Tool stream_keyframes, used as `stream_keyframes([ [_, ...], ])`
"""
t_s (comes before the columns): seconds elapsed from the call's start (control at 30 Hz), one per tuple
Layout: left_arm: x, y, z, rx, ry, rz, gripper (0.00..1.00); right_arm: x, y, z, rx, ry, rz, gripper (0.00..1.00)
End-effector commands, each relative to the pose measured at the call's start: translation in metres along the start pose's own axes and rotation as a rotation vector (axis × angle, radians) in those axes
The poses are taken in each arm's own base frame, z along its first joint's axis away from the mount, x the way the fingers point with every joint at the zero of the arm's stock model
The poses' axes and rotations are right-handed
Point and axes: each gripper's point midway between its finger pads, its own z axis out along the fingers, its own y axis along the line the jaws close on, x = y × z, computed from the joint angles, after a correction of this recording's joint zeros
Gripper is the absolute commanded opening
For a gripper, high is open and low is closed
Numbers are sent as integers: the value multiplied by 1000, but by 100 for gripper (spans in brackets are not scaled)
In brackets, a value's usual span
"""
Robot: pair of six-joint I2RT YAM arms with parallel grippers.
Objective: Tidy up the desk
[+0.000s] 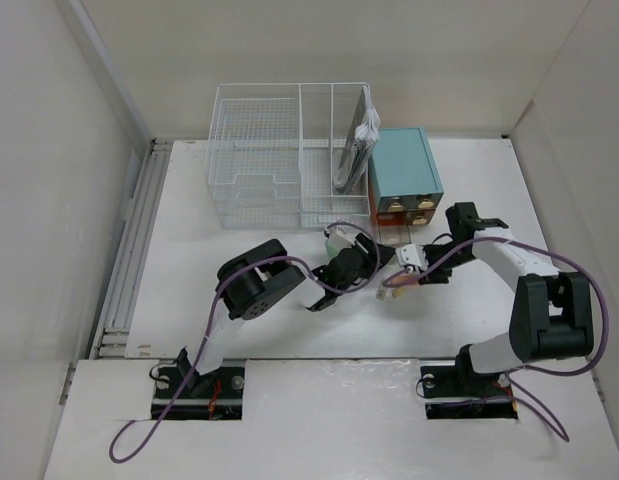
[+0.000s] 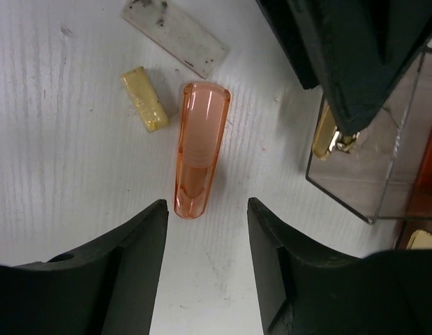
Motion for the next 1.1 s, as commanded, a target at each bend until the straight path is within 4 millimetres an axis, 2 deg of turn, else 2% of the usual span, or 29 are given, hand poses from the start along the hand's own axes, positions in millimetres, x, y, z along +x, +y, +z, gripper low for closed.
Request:
stream_keyframes([
  [0.0,-13,-12,-10,18,-27,21,52,-6,0,3,-7,15,-9,55],
  [0.13,-15,-16,-14,15,-27,34,67,-4,3,8,-21,23,-2,55],
  [0.17,-15,-11,-16,5,-24,46,67,-4,7,11,-36,30,-6,55],
  [0.23,-17,-20,-18,22,-28,41,67,-4,8,12,-44,40,-16,55],
  [0.27,-16,-14,-20,9,-25,45,67,-2,13,13,-55,48,-10,55],
  [0.4,-23,-33,-29,42,-47,74,67,1,13,15,-54,72,-6,54],
  [0.47,-25,-30,-37,36,-46,99,67,1,13,15,-54,72,-6,54],
  [0.5,-25,-42,-43,58,-56,103,67,3,12,15,-47,82,-1,54],
  [0.53,-31,-42,-46,49,-82,113,66,3,12,15,-46,82,0,54],
  [0.63,-39,-54,-62,58,-122,129,66,2,9,18,-40,81,8,54],
  [0.67,-39,-49,-68,41,-129,151,66,2,9,18,-39,81,19,54],
  [0.77,-49,-56,-85,19,-177,168,65,5,10,23,-52,90,28,54],
  [0.8,-53,-47,-92,-3,-189,175,65,2,11,24,-57,88,30,54],
  [0.83,-57,-56,-102,4,-201,181,63,6,11,26,-60,101,42,54],
  [0.93,-64,-47,-123,-49,-254,218,62,3,11,32,-86,111,31,54],
  [0.97,-65,-53,-135,-46,-264,229,62,3,8,30,-77,120,44,52],
  [1.03,-75,-43,-149,-87,-318,248,62,2,5,33,-93,120,55,48],
  [1.07,-79,-45,-159,-95,-330,242,62,2,6,33,-92,121,69,46],
])
